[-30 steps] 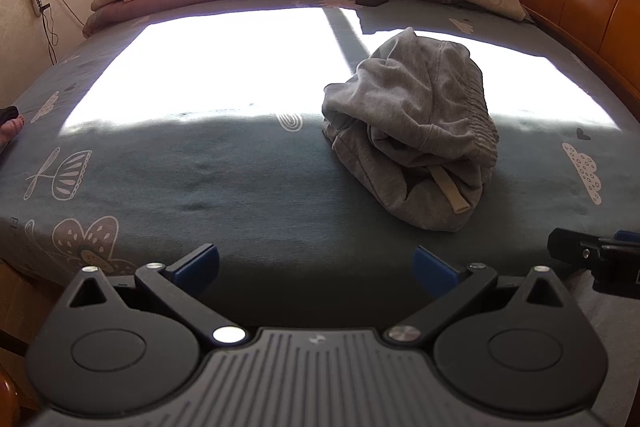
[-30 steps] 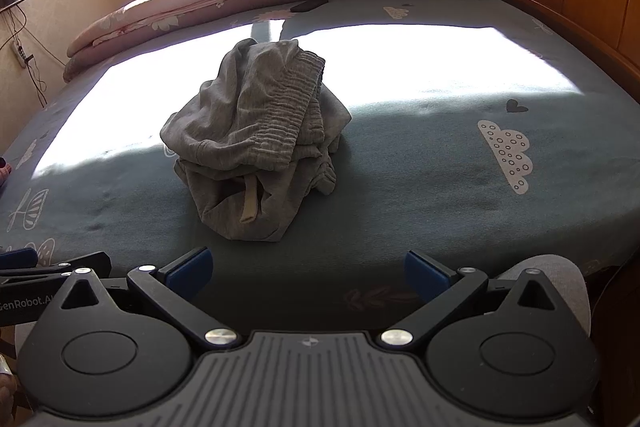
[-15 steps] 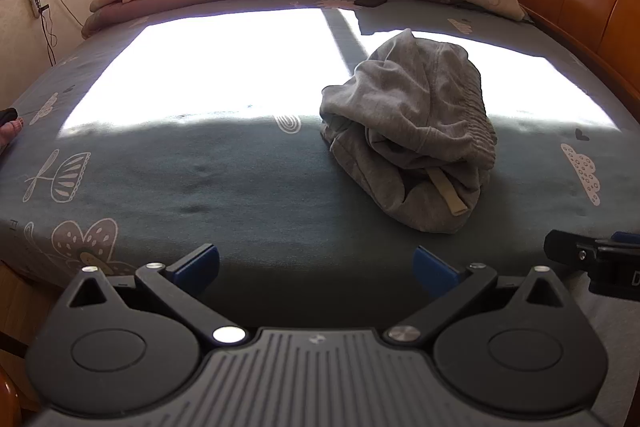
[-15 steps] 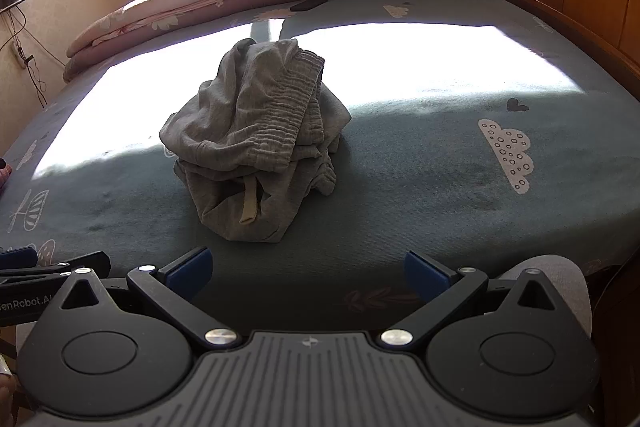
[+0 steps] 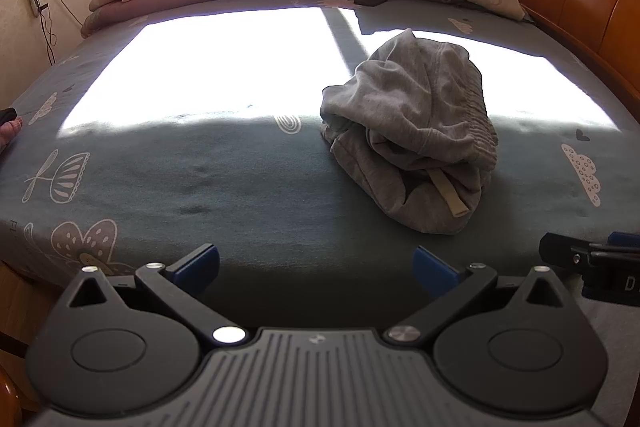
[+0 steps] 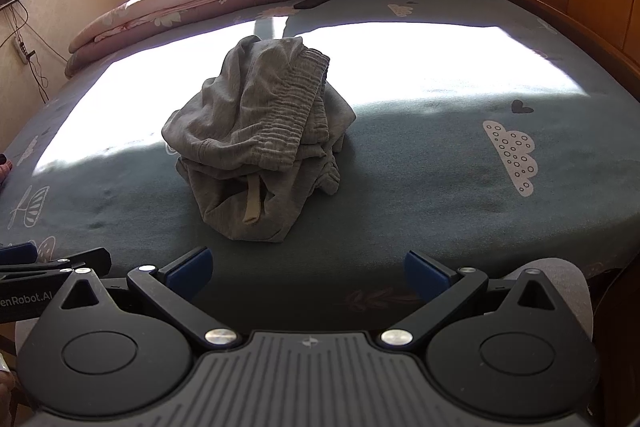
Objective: Fold clothes
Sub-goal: 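Move both grippers toward the crumpled grey sweatpants on the bed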
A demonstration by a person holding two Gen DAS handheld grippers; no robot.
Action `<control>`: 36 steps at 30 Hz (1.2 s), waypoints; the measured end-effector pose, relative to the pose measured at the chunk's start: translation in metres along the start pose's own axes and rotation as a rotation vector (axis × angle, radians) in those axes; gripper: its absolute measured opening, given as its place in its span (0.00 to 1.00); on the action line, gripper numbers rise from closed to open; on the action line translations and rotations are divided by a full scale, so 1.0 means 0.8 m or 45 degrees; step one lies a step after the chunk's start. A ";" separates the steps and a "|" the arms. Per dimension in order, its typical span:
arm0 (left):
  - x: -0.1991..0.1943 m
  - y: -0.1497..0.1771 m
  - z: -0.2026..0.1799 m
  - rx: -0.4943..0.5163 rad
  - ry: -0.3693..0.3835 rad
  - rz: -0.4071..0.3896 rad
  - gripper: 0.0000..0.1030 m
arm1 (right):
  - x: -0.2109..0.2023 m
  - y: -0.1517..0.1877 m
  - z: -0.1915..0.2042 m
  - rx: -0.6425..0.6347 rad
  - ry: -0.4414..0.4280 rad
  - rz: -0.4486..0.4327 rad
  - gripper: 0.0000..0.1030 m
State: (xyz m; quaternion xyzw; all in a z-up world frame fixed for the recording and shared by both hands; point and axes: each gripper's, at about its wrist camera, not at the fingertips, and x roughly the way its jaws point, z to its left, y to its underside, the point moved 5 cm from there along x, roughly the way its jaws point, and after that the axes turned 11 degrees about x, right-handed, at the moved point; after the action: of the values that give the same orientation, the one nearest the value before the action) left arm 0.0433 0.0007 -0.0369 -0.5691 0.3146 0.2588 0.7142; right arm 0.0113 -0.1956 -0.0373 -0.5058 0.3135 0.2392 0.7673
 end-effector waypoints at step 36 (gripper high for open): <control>-0.012 -0.008 0.017 -0.140 0.095 -0.117 1.00 | -0.023 -0.008 -0.002 0.017 -0.082 -0.088 1.00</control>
State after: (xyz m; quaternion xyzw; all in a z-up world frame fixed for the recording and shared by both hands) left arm 0.0436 0.0128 -0.0234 -0.6307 0.2999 0.2213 0.6807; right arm 0.0023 -0.2006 -0.0206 -0.5032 0.2725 0.2266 0.7881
